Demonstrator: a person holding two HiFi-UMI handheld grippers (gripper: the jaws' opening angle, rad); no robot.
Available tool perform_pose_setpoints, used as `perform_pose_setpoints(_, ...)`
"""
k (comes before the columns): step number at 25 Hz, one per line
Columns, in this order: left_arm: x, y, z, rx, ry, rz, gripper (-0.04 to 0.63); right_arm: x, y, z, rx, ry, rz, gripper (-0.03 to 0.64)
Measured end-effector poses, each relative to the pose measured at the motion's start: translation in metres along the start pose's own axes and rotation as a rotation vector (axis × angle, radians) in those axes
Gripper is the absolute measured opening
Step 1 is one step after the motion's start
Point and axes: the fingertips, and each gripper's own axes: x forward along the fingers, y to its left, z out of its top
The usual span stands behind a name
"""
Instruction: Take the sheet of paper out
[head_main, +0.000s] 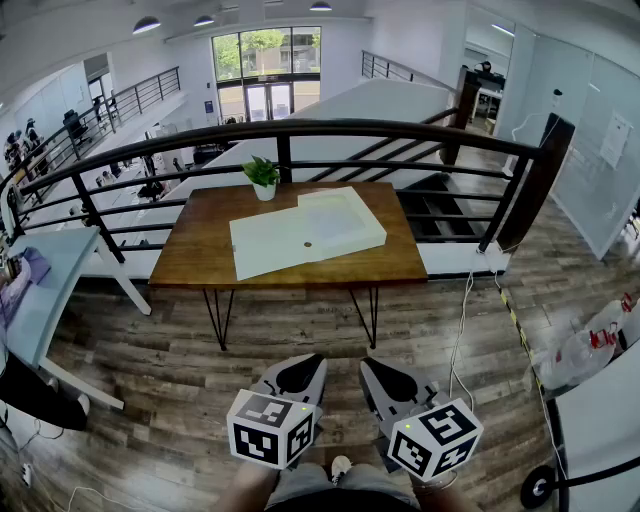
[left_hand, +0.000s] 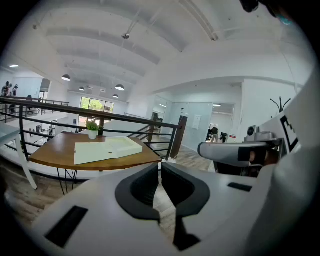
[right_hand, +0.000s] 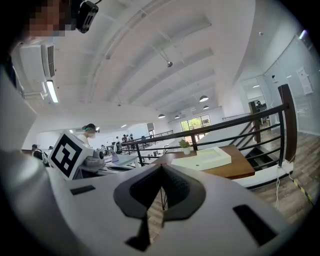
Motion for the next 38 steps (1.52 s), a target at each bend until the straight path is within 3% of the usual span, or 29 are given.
perform_pose_setpoints(10,0.005,0.001,-0.002,0.025,0.006,-0.004,0.031,-0.003,-0.012,-0.005,0.020,-0.001,-0.004,0.026)
perform_pose_setpoints(16,0.014,-0.012,-0.002,-0.001,-0.016,-0.064,0.031,-0.005,-0.016,-0.004,0.071,-0.008,0.070,0.028)
perform_pose_setpoints(28,0.034,-0.011,-0.006,-0.033,-0.044,0.000,0.031,-0.003,-0.047,-0.012,0.092,0.000,0.113,0.028)
perform_pose_setpoints(38,0.066,0.018,-0.001,-0.044,-0.005,0.001,0.031,0.027,-0.085,-0.004,0.058,-0.004,0.034,0.028)
